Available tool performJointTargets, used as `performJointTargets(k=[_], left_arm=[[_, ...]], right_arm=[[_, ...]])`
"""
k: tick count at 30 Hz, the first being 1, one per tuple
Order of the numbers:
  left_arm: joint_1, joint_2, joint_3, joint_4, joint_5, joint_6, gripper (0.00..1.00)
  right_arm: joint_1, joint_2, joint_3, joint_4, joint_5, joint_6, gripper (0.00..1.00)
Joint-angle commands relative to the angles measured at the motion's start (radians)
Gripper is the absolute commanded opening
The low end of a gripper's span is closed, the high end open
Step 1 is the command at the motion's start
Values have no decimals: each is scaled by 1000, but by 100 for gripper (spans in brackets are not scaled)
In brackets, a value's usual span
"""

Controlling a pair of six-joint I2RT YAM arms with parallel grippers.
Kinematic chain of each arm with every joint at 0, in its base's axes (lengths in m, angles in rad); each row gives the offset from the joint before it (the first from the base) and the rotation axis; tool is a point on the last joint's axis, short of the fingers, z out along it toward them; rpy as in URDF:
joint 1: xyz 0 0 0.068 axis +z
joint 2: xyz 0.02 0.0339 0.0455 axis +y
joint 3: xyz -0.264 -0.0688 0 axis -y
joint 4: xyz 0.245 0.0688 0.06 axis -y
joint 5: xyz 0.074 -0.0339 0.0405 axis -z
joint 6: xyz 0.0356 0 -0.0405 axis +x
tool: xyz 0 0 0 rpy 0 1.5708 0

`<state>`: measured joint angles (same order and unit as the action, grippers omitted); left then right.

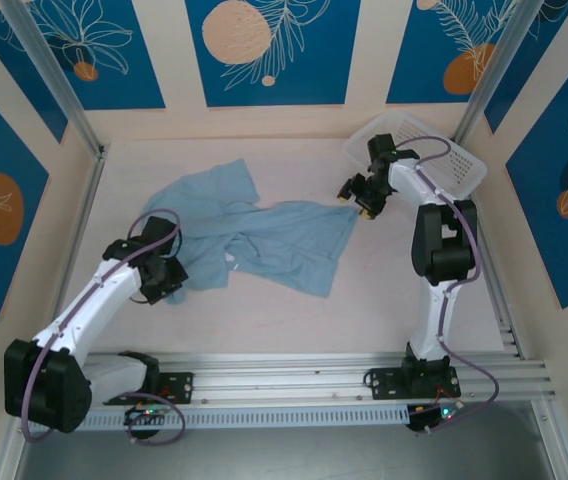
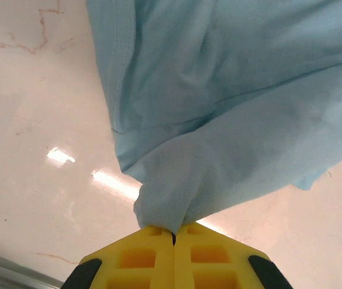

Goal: Fold and stack the t-shirts

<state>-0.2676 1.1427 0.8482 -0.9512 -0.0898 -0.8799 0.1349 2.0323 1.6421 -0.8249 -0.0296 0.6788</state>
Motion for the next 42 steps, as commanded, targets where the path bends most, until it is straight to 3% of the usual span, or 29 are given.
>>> performJointTargets(k=[1, 6, 13, 18, 28, 35, 42], left_arm=[[10, -26, -12, -55, 3, 13, 0], [10, -34, -21, -45, 13, 21, 0], [10, -5, -1, -30, 31, 46, 0], [10, -5, 5, -24, 41, 49, 0], [10, -9, 3, -20, 45, 49, 0], [10, -8, 8, -17, 50, 48, 0], [10, -3, 20, -9, 56, 41, 0]], right_arm=[[43, -195, -179, -45, -26, 35, 64], [83, -385, -538, 177, -159, 142, 45], [117, -333, -692, 357, -213, 148, 43], [123, -291, -702, 409, -243, 120, 42], [152, -301, -712, 396, -250, 166, 23], [167, -361, -679, 288, -209, 164, 14], [185, -405, -639, 187, -205, 170, 12]])
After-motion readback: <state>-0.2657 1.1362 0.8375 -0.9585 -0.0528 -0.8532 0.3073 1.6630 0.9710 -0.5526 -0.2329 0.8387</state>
